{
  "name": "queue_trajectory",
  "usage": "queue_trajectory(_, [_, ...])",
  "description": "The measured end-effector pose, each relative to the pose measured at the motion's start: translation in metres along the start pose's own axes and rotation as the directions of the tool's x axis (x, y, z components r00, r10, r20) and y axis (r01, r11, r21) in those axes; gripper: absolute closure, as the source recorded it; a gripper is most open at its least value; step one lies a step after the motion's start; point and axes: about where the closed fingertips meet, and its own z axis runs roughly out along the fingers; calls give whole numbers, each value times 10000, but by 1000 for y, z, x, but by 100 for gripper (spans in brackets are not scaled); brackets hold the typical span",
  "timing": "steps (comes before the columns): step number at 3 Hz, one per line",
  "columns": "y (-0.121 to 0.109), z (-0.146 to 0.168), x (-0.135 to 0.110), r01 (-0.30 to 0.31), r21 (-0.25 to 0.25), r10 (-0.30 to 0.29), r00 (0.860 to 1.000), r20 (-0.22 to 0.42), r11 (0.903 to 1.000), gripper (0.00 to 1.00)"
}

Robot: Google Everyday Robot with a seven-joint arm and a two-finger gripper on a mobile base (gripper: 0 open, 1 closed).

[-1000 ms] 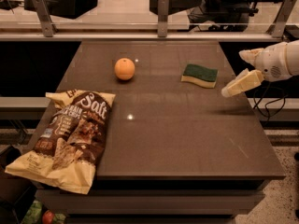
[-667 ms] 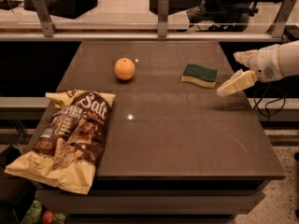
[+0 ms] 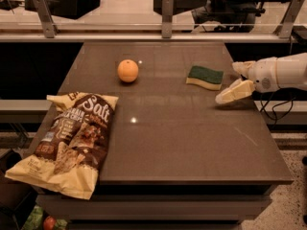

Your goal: Move sponge near brown chip bag

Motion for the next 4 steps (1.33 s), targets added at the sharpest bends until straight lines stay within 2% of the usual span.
queue_trajectory(1, [0, 16, 7, -233, -154, 236, 9995, 186, 9996, 0])
queue_trajectory(3, [-6, 38, -5, -218, -323, 238, 9978, 618, 9992, 0])
queue_trajectory(4, [-7, 45, -14, -31, -373, 61, 9967, 810, 9993, 19])
